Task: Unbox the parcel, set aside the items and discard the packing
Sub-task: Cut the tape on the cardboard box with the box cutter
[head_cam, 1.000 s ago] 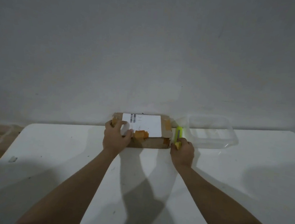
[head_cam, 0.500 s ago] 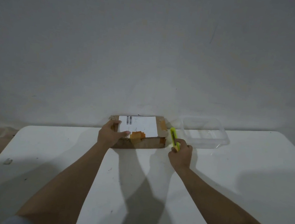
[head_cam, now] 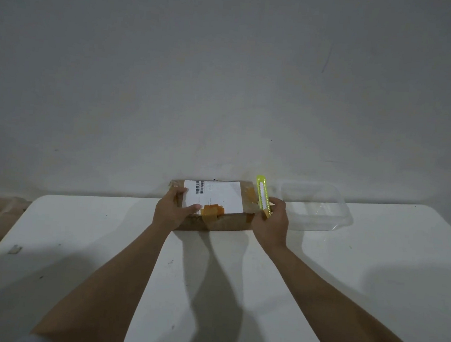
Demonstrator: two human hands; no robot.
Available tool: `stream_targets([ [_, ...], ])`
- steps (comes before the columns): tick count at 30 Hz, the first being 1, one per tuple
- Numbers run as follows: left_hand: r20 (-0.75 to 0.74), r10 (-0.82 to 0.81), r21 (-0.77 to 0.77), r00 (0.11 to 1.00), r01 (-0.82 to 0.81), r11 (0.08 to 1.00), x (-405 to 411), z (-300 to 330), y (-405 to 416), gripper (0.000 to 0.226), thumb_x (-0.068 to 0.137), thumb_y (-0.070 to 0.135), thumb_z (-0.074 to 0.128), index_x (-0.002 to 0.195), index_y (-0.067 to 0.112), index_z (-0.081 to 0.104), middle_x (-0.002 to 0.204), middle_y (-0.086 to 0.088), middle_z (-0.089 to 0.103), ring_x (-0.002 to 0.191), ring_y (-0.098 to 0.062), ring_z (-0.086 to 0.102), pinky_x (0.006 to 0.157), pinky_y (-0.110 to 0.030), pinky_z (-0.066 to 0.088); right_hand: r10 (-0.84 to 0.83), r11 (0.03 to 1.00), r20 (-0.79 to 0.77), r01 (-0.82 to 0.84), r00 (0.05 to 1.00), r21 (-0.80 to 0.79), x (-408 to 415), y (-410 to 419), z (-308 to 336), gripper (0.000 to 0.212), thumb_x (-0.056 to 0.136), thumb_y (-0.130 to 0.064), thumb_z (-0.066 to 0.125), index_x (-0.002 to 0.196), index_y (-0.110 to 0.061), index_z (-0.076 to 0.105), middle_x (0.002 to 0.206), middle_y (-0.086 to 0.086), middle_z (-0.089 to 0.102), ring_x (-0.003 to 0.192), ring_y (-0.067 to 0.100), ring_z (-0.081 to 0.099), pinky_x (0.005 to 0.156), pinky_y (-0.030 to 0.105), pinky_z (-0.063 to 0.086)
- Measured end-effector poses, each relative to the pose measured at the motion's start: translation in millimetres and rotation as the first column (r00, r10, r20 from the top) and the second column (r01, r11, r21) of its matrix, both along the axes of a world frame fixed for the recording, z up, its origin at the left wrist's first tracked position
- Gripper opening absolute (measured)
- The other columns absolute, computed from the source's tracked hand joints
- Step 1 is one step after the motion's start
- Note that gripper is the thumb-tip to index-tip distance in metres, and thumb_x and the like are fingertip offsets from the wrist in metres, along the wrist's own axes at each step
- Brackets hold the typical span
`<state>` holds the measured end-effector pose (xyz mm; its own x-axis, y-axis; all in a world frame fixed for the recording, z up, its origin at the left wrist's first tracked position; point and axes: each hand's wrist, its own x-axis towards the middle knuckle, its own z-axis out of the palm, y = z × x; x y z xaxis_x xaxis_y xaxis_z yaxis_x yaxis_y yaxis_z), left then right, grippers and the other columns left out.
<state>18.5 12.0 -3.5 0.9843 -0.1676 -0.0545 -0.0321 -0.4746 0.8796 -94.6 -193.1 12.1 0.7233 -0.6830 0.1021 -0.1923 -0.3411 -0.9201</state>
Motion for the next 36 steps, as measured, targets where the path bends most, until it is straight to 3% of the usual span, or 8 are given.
stream_targets([
  [4, -0.015, 0.000, -0.021, 1.000, 0.000, 1.000, 1.3, -4.1, 2.7, 0.062, 0.063, 0.036, 0.085, 0.115, 0.020, 0.056, 0.112, 0.003, 0.062, 0.102, -0.019, 0.057, 0.088, -0.031, 0.046, 0.055, 0.989, -0.055, -0.062, 0.997, -0.136, 24.7, -4.4, 10.7, 0.017, 0.089, -0.017, 0.056, 0.099, -0.005, 0.061, 0.083, 0.008, 0.060, 0.075, 0.023, 0.055, 0.066, 0.031, 0.042],
  [8, -0.008, -0.001, -0.024, 1.000, 0.001, 1.000, 1.5, -4.5, 2.4, 0.057, 0.067, 0.032, 0.084, 0.115, 0.020, 0.055, 0.109, 0.004, 0.063, 0.100, -0.018, 0.059, 0.077, -0.023, 0.044, 0.070, 0.963, -0.144, -0.104, 0.987, -0.249, 44.0, -7.0, 1.6, 0.023, 0.087, -0.023, 0.057, 0.075, -0.004, 0.062, 0.080, 0.015, 0.051, 0.073, 0.027, 0.054, 0.062, 0.032, 0.042],
  [10, 0.012, -0.008, 0.000, 1.000, 0.008, 1.000, 0.3, -2.5, 1.7, 0.056, 0.070, 0.032, 0.082, 0.117, 0.020, 0.055, 0.106, 0.005, 0.061, 0.094, -0.016, 0.056, 0.069, -0.018, 0.040, 0.047, 0.973, -0.123, -0.073, 0.991, -0.220, 47.2, -5.8, -6.3, 0.015, 0.085, -0.021, 0.061, 0.089, -0.008, 0.067, 0.091, 0.011, 0.047, 0.088, 0.029, 0.053, 0.072, 0.033, 0.046],
  [13, 0.033, -0.017, 0.031, 0.999, 0.015, 0.999, -1.5, -2.0, 1.4, 0.055, 0.072, 0.033, 0.080, 0.119, 0.019, 0.053, 0.103, 0.006, 0.058, 0.088, -0.014, 0.053, 0.063, -0.012, 0.037, 0.098, 0.993, -0.115, -0.105, 0.989, -0.057, 42.9, -3.5, -8.0, 0.040, 0.089, -0.021, 0.056, 0.128, -0.023, 0.055, 0.118, 0.011, 0.048, 0.111, 0.026, 0.049, 0.091, 0.031, 0.042],
  [15, 0.029, -0.014, 0.042, 0.999, 0.013, 0.999, -2.5, -2.1, 1.3, 0.055, 0.073, 0.034, 0.079, 0.119, 0.020, 0.052, 0.102, 0.006, 0.058, 0.088, -0.015, 0.053, 0.063, -0.016, 0.038, 0.207, 0.978, -0.102, -0.203, 0.973, 0.046, 41.1, -1.1, -4.9, 0.045, 0.094, -0.023, 0.050, 0.138, -0.026, 0.045, 0.135, 0.002, 0.050, 0.122, 0.017, 0.048, 0.096, 0.021, 0.035],
  [19, 0.012, -0.009, 0.025, 1.000, 0.009, 1.000, -2.9, -2.8, 0.5, 0.054, 0.074, 0.035, 0.078, 0.119, 0.022, 0.051, 0.105, 0.007, 0.060, 0.094, -0.016, 0.057, 0.077, -0.026, 0.041, 0.281, 0.960, -0.137, -0.277, 0.950, 0.051, 43.4, 0.5, -5.7, 0.043, 0.095, -0.030, 0.049, 0.138, -0.027, 0.047, 0.144, -0.010, 0.046, 0.133, 0.011, 0.042, 0.100, 0.016, 0.028],
  [26, 0.038, -0.001, 0.015, 0.999, 0.000, 1.000, -8.0, 7.3, -0.4, 0.054, 0.073, 0.033, 0.079, 0.118, 0.020, 0.052, 0.106, 0.008, 0.058, 0.095, -0.014, 0.054, 0.078, -0.024, 0.039, 0.256, 0.966, -0.114, -0.250, 0.960, 0.061, 42.0, 0.1, -4.2, 0.044, 0.094, -0.032, 0.053, 0.137, -0.026, 0.048, 0.137, -0.009, 0.054, 0.128, 0.010, 0.047, 0.101, 0.018, 0.032],
  [36, 0.155, -0.014, 0.040, 0.988, 0.008, 0.999, -70.1, 48.9, -1.3, 0.053, 0.075, 0.039, 0.076, 0.119, 0.027, 0.050, 0.101, 0.008, 0.058, 0.091, -0.017, 0.054, 0.075, -0.027, 0.042, 0.265, 0.964, -0.009, -0.265, 0.964, -0.025, -18.1, -10.7, 34.6, 0.042, 0.093, -0.032, 0.055, 0.135, -0.029, 0.051, 0.143, -0.011, 0.047, 0.130, 0.009, 0.044, 0.101, 0.016, 0.032],
])
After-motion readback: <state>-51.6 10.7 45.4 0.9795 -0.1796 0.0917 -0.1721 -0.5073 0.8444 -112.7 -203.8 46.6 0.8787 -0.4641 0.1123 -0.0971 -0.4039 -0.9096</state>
